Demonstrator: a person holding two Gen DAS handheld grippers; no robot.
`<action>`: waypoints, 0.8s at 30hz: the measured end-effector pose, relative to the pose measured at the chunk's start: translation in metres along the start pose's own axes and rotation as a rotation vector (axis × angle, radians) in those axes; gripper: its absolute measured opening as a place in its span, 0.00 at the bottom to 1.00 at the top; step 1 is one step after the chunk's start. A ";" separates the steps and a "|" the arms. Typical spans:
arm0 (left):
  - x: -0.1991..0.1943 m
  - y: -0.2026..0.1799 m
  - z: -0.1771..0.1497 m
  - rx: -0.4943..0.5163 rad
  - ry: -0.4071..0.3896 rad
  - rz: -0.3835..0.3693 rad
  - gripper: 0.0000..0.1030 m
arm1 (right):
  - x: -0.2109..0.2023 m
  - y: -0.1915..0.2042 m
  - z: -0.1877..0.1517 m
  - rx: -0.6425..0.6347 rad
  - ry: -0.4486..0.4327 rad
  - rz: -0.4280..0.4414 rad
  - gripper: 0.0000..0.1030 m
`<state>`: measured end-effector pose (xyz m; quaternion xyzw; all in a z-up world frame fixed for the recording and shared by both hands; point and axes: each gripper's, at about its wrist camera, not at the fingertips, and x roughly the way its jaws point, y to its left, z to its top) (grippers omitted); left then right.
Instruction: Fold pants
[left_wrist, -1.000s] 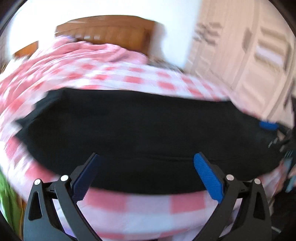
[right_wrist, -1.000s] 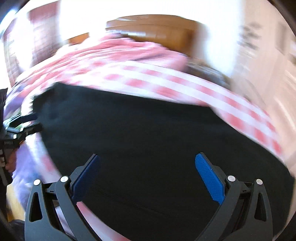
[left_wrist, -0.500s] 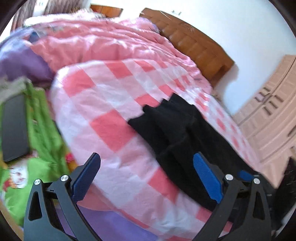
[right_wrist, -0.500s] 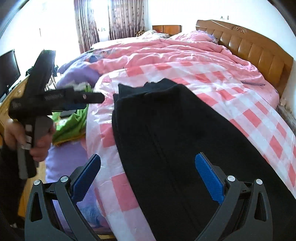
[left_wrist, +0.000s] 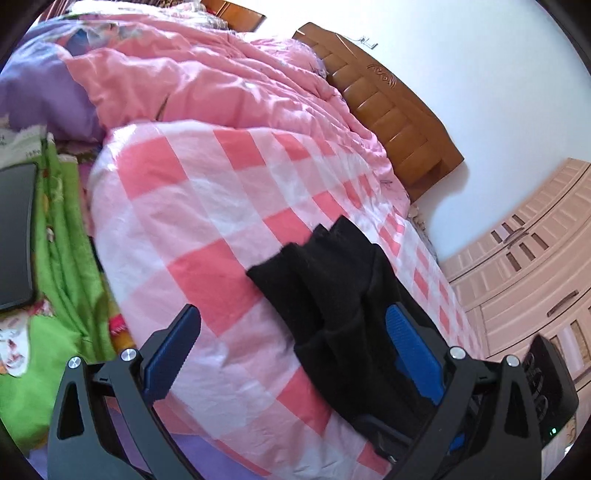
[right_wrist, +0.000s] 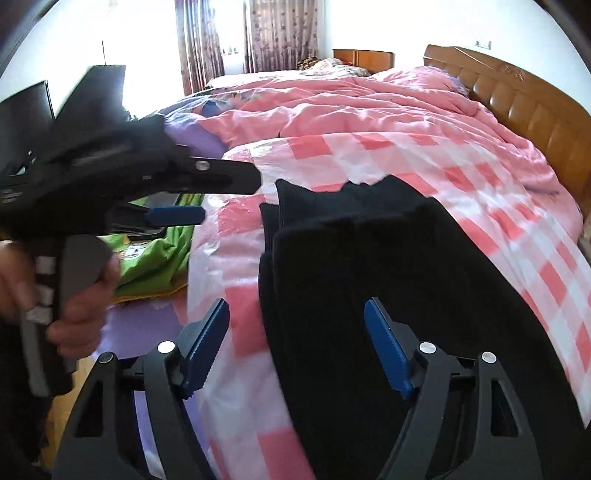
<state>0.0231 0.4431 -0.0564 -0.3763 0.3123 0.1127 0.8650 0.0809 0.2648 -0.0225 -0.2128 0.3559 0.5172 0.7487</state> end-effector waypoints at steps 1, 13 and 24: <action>0.001 0.001 0.001 0.002 0.004 0.002 0.97 | 0.008 0.001 0.003 -0.013 0.012 -0.009 0.61; 0.015 0.013 0.002 -0.052 0.066 -0.058 0.97 | 0.008 0.019 0.005 -0.096 -0.020 -0.007 0.11; 0.042 -0.017 0.003 -0.012 0.152 -0.091 0.98 | -0.054 -0.018 -0.011 0.037 -0.106 0.061 0.88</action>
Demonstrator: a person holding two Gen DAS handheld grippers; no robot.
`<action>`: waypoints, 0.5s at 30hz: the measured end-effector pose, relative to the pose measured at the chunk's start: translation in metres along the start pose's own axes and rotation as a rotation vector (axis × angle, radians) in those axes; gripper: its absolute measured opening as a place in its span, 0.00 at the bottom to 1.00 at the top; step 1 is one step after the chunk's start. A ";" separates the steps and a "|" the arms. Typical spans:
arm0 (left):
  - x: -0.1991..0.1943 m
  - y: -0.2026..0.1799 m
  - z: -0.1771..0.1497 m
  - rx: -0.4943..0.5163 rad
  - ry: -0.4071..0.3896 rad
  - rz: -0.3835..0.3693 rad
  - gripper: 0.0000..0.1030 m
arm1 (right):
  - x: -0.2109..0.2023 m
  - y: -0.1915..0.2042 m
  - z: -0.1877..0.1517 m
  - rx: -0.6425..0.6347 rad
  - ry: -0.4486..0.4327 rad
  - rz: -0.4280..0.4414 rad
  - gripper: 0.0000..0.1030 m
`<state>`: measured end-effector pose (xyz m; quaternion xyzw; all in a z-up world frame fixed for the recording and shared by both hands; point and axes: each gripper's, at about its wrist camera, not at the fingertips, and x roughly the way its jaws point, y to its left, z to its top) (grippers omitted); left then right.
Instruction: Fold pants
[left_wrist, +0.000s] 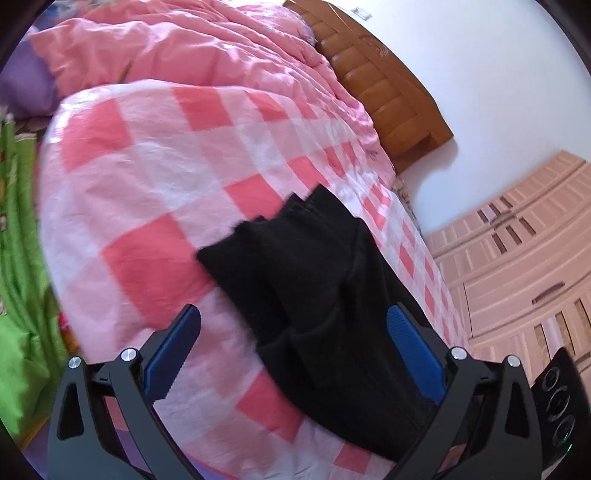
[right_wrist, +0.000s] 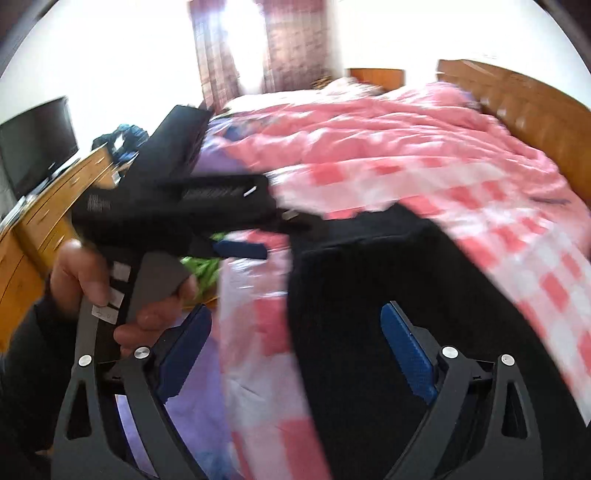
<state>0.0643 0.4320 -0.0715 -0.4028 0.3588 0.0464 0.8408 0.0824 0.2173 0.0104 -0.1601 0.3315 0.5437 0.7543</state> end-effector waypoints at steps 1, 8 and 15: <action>0.006 -0.003 0.000 0.003 0.016 0.002 0.97 | -0.007 -0.009 -0.003 0.019 -0.008 -0.026 0.88; 0.034 -0.003 0.007 0.002 0.009 -0.040 0.79 | -0.044 -0.103 -0.043 0.231 0.025 -0.252 0.88; 0.046 -0.005 0.006 0.059 -0.050 -0.042 0.39 | -0.069 -0.152 -0.091 0.391 0.092 -0.362 0.88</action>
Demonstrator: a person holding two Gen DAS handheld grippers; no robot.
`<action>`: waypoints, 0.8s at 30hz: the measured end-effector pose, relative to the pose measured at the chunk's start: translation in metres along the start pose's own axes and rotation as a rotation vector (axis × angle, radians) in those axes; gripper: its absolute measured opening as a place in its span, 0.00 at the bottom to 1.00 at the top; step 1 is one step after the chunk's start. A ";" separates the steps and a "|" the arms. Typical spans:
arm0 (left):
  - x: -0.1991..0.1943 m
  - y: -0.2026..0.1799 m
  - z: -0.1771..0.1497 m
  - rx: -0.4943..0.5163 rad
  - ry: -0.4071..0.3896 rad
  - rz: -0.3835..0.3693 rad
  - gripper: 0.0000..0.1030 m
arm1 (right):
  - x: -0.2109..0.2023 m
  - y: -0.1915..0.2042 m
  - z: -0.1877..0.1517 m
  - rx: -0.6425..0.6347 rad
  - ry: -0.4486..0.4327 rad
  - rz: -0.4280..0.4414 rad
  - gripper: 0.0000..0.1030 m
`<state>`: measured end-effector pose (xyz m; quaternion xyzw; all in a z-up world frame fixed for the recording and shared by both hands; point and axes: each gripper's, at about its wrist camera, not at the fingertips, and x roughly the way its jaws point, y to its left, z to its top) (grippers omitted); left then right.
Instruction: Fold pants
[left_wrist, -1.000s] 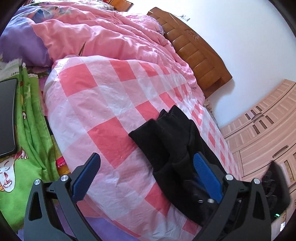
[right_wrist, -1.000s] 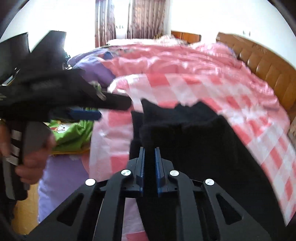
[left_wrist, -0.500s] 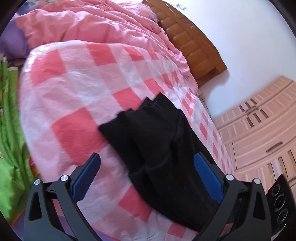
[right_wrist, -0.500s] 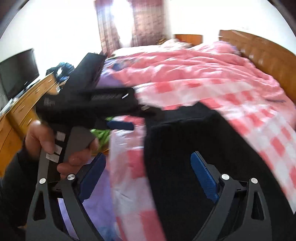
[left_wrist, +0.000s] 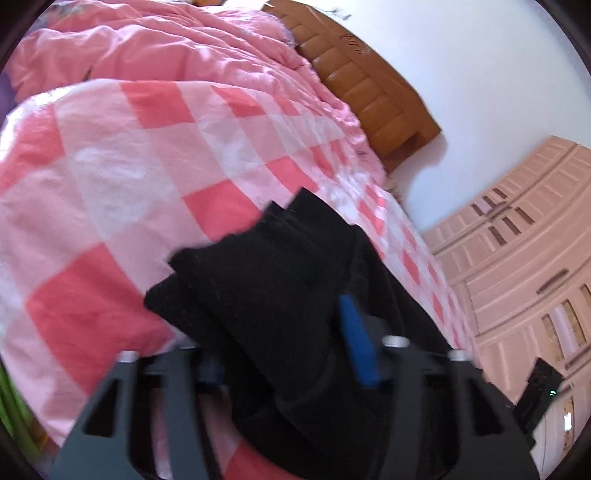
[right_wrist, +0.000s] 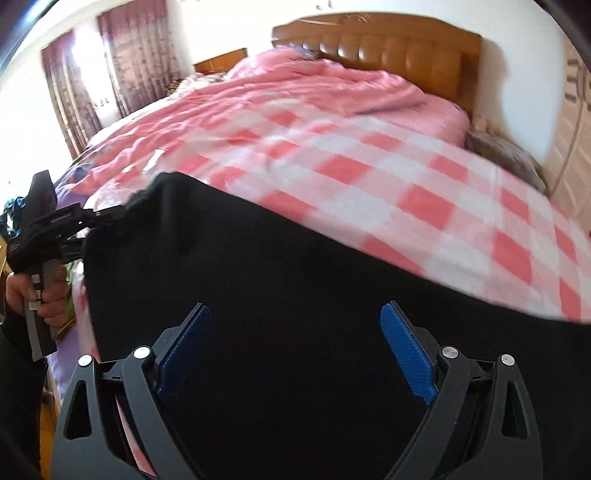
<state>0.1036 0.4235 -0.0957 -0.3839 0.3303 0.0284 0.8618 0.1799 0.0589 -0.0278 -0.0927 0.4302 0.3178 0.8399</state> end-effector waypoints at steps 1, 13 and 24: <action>-0.002 -0.001 -0.001 0.001 -0.018 0.003 0.32 | 0.003 -0.002 -0.004 0.000 0.017 -0.008 0.88; -0.058 -0.172 -0.056 0.512 -0.256 0.161 0.25 | -0.012 -0.027 -0.013 0.144 -0.073 0.057 0.84; 0.019 -0.327 -0.244 1.106 -0.143 0.101 0.18 | -0.198 -0.162 -0.084 0.485 -0.438 -0.161 0.87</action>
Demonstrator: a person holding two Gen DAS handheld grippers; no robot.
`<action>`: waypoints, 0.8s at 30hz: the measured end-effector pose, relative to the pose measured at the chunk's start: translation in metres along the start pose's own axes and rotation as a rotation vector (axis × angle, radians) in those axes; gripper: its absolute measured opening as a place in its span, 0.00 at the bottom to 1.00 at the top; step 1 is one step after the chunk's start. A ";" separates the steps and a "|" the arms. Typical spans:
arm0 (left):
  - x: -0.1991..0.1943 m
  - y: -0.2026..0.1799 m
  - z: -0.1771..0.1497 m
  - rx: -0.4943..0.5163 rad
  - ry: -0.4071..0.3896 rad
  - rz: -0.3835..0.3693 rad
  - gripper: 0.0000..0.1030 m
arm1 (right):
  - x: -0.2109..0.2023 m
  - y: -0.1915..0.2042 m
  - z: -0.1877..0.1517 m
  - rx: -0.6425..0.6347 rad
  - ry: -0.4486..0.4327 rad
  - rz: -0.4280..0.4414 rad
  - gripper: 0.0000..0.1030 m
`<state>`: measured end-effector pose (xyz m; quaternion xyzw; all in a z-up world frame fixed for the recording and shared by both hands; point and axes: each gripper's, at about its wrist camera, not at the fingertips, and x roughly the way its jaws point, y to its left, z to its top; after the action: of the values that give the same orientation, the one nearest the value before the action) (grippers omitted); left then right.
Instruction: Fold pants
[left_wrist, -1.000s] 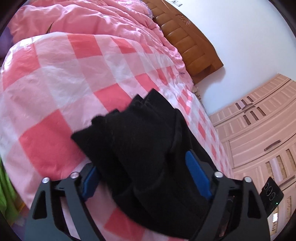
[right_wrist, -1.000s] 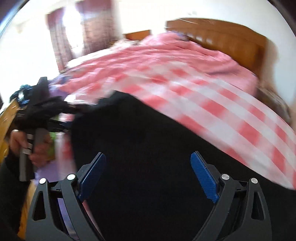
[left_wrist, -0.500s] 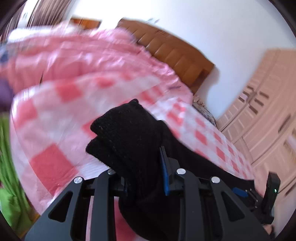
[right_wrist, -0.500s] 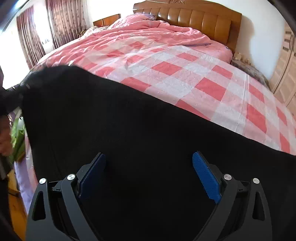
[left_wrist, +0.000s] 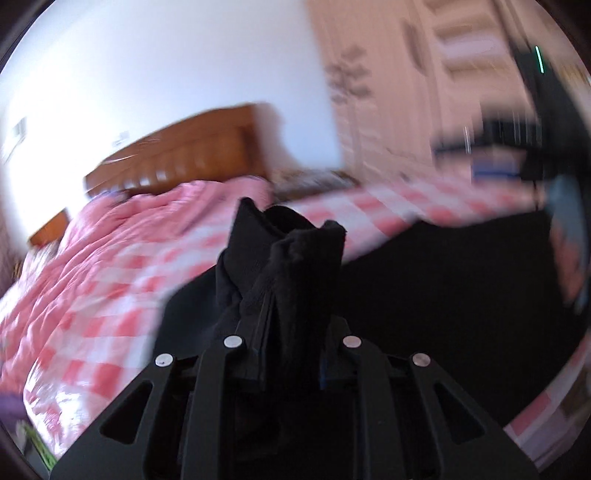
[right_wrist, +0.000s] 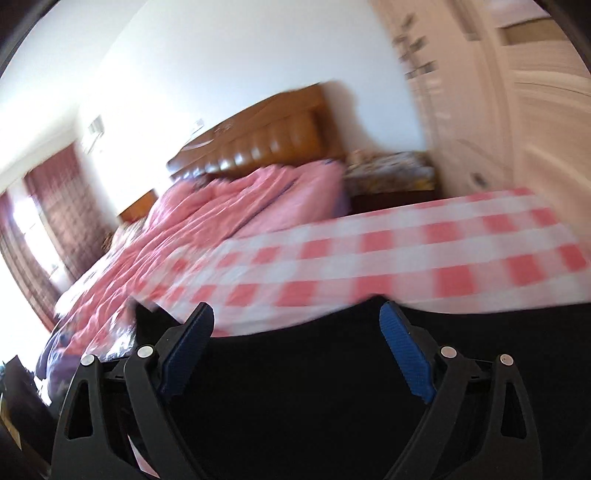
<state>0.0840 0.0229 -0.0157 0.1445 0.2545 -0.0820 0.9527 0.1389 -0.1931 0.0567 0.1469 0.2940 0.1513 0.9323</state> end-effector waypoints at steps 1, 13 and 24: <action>0.012 -0.024 -0.008 0.065 0.031 -0.016 0.18 | -0.011 -0.012 -0.005 0.013 -0.001 -0.015 0.87; -0.058 -0.035 -0.038 0.172 -0.108 -0.224 0.85 | -0.026 -0.033 -0.051 0.064 0.097 0.116 0.87; -0.056 0.119 -0.086 -0.153 0.041 0.149 0.86 | 0.010 0.074 -0.109 -0.129 0.277 0.403 0.70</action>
<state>0.0236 0.1666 -0.0303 0.0913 0.2681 0.0116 0.9590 0.0677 -0.1021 -0.0075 0.1204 0.3735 0.3714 0.8415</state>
